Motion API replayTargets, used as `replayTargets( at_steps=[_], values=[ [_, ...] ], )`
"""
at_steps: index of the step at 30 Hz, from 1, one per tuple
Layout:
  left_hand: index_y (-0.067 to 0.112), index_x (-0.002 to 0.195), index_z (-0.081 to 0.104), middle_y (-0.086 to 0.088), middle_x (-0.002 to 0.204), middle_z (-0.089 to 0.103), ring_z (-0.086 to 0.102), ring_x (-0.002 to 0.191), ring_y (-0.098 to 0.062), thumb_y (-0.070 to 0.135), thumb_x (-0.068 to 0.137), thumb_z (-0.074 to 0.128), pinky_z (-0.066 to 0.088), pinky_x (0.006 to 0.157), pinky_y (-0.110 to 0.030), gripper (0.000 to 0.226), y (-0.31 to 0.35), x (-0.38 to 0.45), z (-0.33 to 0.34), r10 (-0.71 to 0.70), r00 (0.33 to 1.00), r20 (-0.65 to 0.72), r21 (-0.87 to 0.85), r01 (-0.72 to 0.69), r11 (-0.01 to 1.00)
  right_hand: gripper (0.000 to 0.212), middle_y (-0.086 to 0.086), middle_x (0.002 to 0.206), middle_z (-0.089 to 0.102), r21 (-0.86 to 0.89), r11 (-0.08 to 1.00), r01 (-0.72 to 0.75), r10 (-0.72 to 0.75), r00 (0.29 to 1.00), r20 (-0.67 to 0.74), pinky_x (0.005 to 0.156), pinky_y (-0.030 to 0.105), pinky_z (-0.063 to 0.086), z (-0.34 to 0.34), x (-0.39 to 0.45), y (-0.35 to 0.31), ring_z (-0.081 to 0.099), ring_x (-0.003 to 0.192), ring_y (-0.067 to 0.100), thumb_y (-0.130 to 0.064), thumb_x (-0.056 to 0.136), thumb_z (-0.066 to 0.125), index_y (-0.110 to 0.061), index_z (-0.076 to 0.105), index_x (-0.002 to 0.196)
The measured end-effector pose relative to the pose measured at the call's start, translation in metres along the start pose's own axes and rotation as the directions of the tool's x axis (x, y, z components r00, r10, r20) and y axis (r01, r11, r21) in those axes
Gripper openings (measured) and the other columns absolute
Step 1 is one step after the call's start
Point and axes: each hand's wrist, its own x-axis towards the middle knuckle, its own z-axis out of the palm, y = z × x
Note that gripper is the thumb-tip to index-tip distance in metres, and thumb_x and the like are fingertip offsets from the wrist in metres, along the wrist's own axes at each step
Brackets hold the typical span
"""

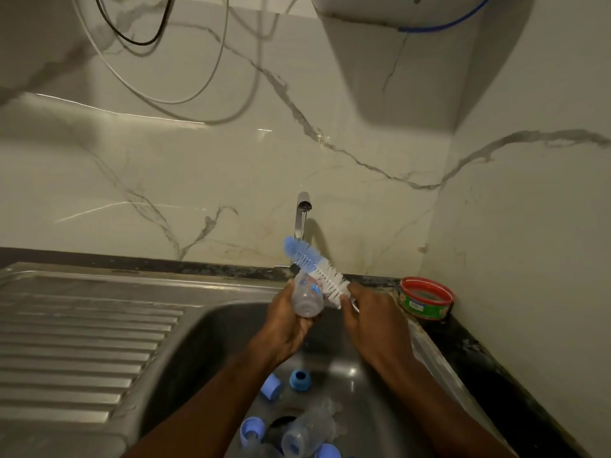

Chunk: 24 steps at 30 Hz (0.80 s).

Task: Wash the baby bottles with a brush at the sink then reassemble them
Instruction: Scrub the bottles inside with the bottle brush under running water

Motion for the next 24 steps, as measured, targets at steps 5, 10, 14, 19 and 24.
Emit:
replayTargets(
  at_steps=[5,10,14,19,24],
  values=[
    [0.007,0.112,0.061,-0.018,0.096,0.068,0.072,0.079,-0.023,0.027,0.103,0.047,0.062,0.068,-0.032,0.026,0.009,0.008,-0.023,0.177,0.982,-0.067,0.078,-0.172,0.982,0.027,-0.005,0.099,0.073,0.037,0.989,0.144,-0.148,0.975,0.164,0.058,0.011,0.035,-0.010,-0.018,0.008,0.057,0.073,0.003,-0.044,0.101,0.053,-0.029,0.068,0.118],
    [0.002,0.124,0.058,-0.023,0.097,0.072,0.069,0.083,-0.028,0.036,0.102,0.048,0.061,0.063,-0.034,0.042,0.009,-0.001,-0.010,-0.019,1.000,0.014,-0.097,0.020,0.995,0.030,-0.003,0.108,0.073,-0.022,0.998,0.064,-0.063,0.998,0.017,0.065,0.018,0.043,0.000,-0.004,0.001,0.064,0.084,0.009,-0.042,0.101,0.052,-0.030,0.066,0.125],
    [0.000,0.129,0.055,-0.026,0.109,0.068,0.066,0.081,-0.027,0.050,0.099,0.050,0.059,0.057,-0.030,0.058,0.002,-0.001,-0.004,-0.071,0.995,0.075,-0.101,0.078,0.992,0.029,-0.001,0.106,0.074,0.013,1.000,0.012,-0.011,1.000,-0.021,0.066,0.020,0.043,0.004,0.004,0.006,0.066,0.084,0.011,-0.040,0.101,0.054,-0.026,0.069,0.123],
    [0.004,0.127,0.057,-0.017,0.101,0.067,0.069,0.078,-0.022,0.039,0.101,0.049,0.061,0.059,-0.031,0.044,0.009,0.007,-0.020,0.127,0.991,0.038,-0.063,-0.125,0.990,0.029,-0.006,0.108,0.073,0.064,0.984,0.165,-0.174,0.972,0.159,0.060,0.008,0.038,-0.004,-0.014,0.004,0.057,0.078,0.000,-0.043,0.101,0.055,-0.030,0.066,0.125],
    [0.007,0.122,0.062,-0.021,0.104,0.073,0.069,0.083,-0.026,0.061,0.098,0.044,0.060,0.063,-0.032,0.061,0.003,0.004,-0.016,-0.043,0.999,0.005,0.017,0.043,0.999,0.029,-0.005,0.104,0.073,-0.041,0.999,0.032,-0.032,0.999,0.003,0.064,0.015,0.045,-0.002,0.000,0.007,0.062,0.081,0.007,-0.042,0.102,0.052,-0.029,0.067,0.123]
  ],
)
